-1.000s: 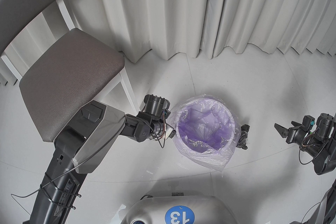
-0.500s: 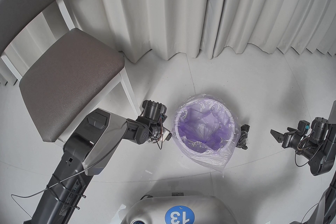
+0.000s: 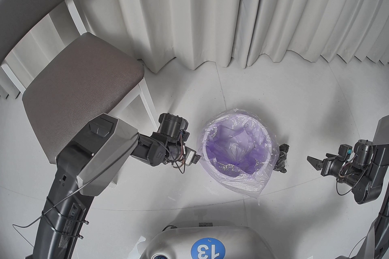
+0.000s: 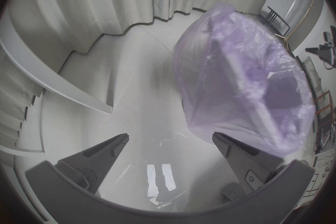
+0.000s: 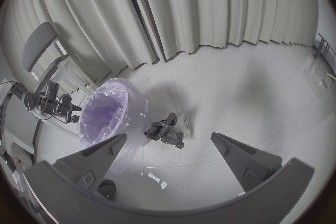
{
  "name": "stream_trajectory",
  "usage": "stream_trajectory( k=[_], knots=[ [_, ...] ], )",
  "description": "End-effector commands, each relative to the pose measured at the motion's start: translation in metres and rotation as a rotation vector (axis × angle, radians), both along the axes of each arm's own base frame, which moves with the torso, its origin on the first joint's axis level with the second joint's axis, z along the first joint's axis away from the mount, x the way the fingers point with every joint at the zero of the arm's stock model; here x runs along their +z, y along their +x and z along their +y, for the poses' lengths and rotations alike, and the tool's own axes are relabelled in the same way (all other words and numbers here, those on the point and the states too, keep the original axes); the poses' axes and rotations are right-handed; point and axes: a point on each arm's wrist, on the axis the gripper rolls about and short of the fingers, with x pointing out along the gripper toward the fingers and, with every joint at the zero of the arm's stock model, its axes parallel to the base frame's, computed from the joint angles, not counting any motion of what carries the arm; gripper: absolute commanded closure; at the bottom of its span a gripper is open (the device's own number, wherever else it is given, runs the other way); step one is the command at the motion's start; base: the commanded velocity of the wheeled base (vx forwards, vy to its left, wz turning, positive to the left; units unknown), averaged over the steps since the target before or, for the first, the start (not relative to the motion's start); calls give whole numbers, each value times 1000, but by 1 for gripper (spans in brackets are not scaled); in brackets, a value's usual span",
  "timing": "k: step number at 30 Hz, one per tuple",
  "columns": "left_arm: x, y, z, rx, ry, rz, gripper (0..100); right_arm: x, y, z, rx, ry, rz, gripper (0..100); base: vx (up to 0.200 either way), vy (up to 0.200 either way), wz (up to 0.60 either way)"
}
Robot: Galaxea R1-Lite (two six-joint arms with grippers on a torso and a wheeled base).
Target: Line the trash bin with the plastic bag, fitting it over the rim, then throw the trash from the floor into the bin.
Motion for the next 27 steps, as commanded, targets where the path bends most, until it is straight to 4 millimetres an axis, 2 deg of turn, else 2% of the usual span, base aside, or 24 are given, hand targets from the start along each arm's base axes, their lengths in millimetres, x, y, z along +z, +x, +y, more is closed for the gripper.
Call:
stream_trajectory(
  k=[1,2,4,6,9,13,18,19,21,24,27],
  knots=[
    [61,-43,22,-14,-104,-69,0,-25,8,4,33,23,54,0,0,0,0],
    [62,-45,23,-14,-106,-76,0,-26,8,4,33,23,57,0,0,0,0],
    [64,-61,35,-11,-135,-123,0,-31,13,13,63,23,63,0,0,0,0],
    [65,-64,38,-4,-146,-135,0,-31,15,17,73,23,59,0,0,0,0],
    [80,-79,47,23,-208,-180,0,-43,35,44,111,70,57,0,0,0,0],
    [94,-96,56,47,-249,-191,0,-60,61,60,143,61,24,0,0,0,0],
    [95,-110,68,63,-262,-208,0,-66,80,67,170,49,-19,0,0,0,0],
    [95,-119,75,69,-276,-246,0,-75,90,68,175,37,-7,0,0,0,0],
    [95,-123,76,70,-282,-259,0,-78,92,68,178,30,4,0,0,0,0],
    [99,-135,88,78,-300,-295,0,-83,96,68,188,7,30,0,0,0,0],
    [97,-139,98,98,-296,-294,0,-87,101,70,198,-1,25,0,0,0,0]
  ],
)
